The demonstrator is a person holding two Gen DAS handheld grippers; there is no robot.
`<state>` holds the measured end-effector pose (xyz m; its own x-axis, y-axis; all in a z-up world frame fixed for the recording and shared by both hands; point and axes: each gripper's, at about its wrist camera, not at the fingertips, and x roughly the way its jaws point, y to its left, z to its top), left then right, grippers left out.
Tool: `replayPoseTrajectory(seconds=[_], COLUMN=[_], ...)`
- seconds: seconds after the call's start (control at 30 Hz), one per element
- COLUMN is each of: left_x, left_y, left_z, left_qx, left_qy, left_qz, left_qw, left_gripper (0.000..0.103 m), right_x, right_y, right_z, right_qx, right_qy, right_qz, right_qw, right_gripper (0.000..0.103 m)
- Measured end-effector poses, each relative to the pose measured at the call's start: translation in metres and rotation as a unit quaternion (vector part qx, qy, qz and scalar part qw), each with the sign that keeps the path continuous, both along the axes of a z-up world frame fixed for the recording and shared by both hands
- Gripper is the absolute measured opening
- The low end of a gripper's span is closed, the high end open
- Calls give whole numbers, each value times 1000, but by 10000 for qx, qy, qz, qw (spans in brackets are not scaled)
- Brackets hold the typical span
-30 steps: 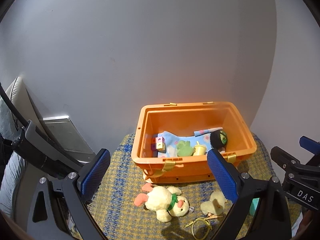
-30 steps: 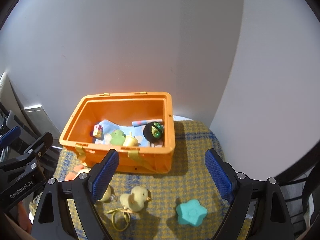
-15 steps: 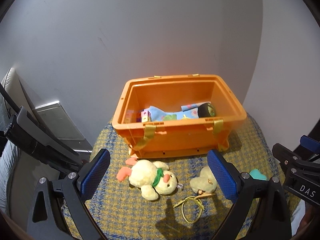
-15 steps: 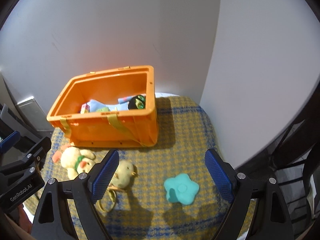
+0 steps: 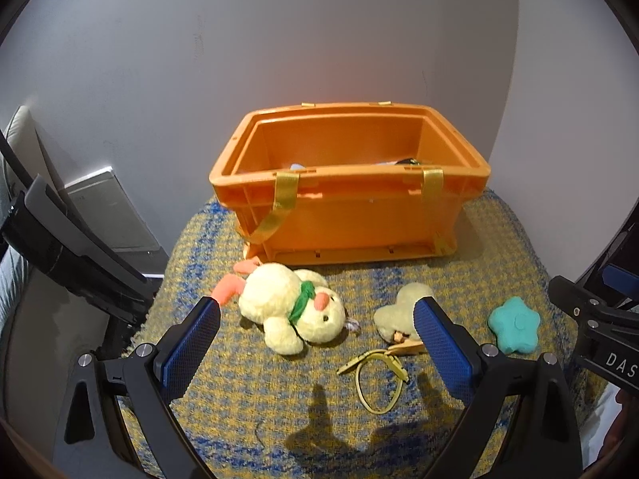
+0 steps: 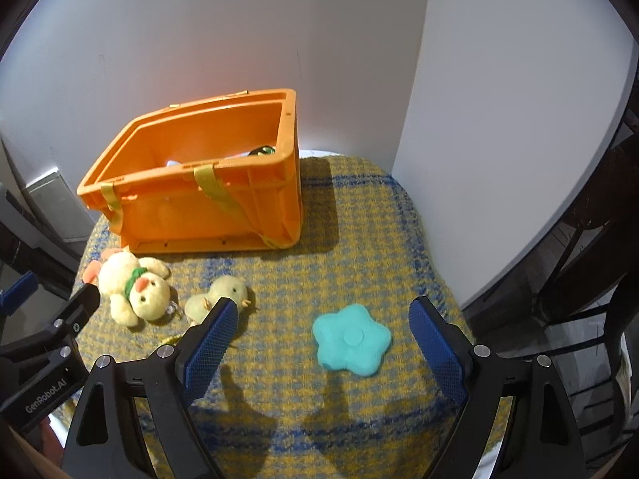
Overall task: Organize objects
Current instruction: 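Move both tools down toward the key ring and teal star on the cloth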
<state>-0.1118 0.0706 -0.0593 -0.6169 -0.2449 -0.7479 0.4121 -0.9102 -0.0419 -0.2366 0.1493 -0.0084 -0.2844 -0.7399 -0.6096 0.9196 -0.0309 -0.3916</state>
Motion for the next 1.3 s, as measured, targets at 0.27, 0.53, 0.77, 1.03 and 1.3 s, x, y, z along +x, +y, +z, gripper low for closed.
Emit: replayPoseTrajectory(seconds=[0.27,0.53,0.77,1.03,1.3], left_x=[2,-3,-11,-17,-26], left_y=[5,13,16,18,24], left_z=[-28,-57,-83,-109,-127], left_qx=[95,193,288,461,566], left_qy=[-124,-330,-524,-732,-882], left_qz=[-13,-72,-120,-195,-328], left_qw=[9999,9992,9981,9961,9940], left_gripper=[98,96,87,72,48], right_x=[-9,-24,-35,-43,-54], right_y=[0,-6,-14,-25,-36], right_z=[-23,-48,-67,-88,-99], right_qx=[112,289,439,630,745], right_qy=[94,142,162,175,160], right_qz=[-59,-169,-258,-325,-462], right_qw=[9999,9993,9986,9973,9960], right_gripper=[87,87,87,87,85])
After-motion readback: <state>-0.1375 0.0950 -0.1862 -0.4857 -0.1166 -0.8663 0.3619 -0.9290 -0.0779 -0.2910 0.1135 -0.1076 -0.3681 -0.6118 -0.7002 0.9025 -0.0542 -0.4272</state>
